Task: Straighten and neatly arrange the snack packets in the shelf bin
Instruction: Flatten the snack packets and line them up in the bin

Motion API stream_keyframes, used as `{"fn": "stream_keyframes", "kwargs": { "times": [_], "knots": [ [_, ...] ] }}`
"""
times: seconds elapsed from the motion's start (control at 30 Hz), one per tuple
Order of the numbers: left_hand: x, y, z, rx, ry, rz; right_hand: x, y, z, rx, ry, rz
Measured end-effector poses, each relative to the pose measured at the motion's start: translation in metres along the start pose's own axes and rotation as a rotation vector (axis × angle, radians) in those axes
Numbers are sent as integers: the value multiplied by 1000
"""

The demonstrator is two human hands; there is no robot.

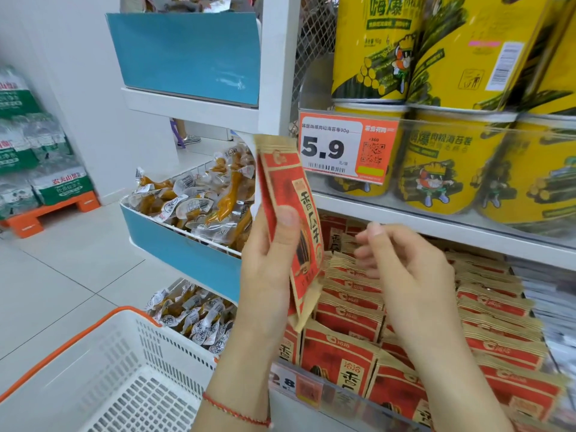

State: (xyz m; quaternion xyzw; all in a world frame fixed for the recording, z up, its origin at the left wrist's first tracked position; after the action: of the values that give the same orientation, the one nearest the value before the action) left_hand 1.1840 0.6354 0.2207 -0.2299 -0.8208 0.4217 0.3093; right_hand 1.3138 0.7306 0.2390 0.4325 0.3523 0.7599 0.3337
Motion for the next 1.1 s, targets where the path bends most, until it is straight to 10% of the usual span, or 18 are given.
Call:
{"fn": "stream_keyframes", "kwargs": {
  "times": [0.47,0.93,1.1],
  "knots": [
    [-3,4,-32,534,337,-158,-1,20,9,441,-56,88],
    [-1,3,-34,381,283,-103,0,19,3,441,54,121],
    [5,-5,-18,197,8,-95,-2,13,-7,321,279,40]
  ]
}}
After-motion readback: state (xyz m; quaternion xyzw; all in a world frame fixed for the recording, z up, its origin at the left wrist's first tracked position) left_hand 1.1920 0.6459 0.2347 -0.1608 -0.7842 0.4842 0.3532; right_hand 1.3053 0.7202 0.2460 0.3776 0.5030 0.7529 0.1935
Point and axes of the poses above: each hand's wrist, its own x-axis towards the middle knuckle, its own z-axis out of the back of the hand, y = z × x, the point moved 5 cm from there along x, towards the middle knuckle, and after that the axes turned 7 degrees about -x, right-handed, at the moved point
